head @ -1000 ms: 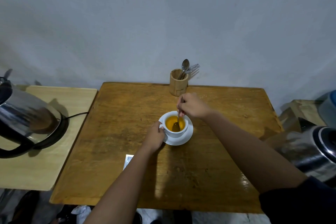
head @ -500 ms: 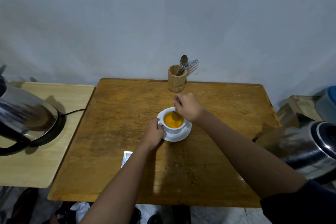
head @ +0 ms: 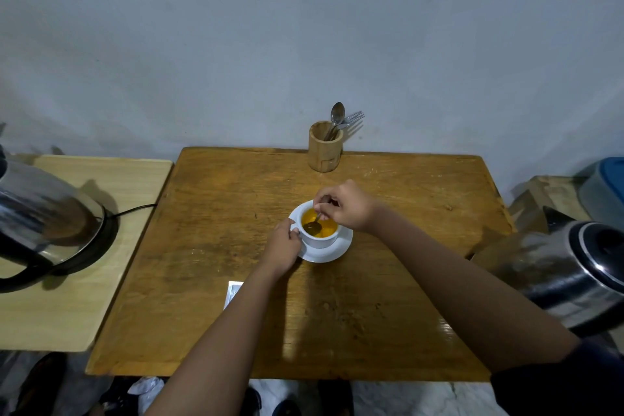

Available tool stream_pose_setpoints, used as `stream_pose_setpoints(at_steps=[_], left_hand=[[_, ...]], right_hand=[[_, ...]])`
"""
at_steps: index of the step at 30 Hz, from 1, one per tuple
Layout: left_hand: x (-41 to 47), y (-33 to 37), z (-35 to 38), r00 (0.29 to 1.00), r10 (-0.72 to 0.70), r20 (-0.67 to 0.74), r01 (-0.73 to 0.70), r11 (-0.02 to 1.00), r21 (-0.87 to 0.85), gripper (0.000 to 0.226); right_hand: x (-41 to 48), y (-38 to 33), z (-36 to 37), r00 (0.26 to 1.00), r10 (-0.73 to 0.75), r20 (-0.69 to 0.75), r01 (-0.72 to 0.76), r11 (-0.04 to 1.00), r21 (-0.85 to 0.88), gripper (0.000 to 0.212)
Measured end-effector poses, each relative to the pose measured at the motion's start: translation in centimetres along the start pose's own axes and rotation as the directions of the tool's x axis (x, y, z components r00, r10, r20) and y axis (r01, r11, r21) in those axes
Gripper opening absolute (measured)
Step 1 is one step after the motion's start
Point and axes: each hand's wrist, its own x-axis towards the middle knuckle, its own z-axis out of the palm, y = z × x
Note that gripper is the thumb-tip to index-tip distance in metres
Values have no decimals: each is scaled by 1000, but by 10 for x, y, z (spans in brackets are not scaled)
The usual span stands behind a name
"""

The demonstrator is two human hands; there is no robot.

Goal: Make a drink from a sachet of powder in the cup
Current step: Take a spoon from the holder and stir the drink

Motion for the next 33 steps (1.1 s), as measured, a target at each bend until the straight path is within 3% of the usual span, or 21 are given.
stream_pose_setpoints(at_steps=[4, 7, 12, 15, 18, 24, 33], left_hand=[[2, -1, 0, 1000, 1, -3, -2, 1000, -11, 28], [2, -2, 1, 1000, -3, 1, 3, 1000, -13, 28], [1, 0, 0, 1000, 0, -2, 0, 1000, 2, 27], [2, -1, 0, 1000, 2, -3, -2, 1000, 8, 27], [0, 0, 0, 1000, 0, 5, 0, 1000, 0, 28], [2, 0, -1, 1000, 3, 13, -3, 1000, -2, 29], [3, -2, 1, 1000, 0, 15, 0, 1000, -14, 26]], right_hand=[[-1, 4, 5, 997, -28, -72, 27, 1000, -14, 20], [-2, 5, 5, 994, -100, -46, 95, 990, -102, 22], [-3, 6, -3, 980, -172, 99, 192, 945, -264, 24], [-5, 4, -10, 956, -168, 240, 250, 895, -369, 25], [-7, 3, -13, 946, -145, 291, 260, 875, -409, 25], [-7, -4, -11, 967, -134, 216, 201, 923, -328, 21], [-4, 0, 8, 992, -128, -16, 123, 977, -174, 22]])
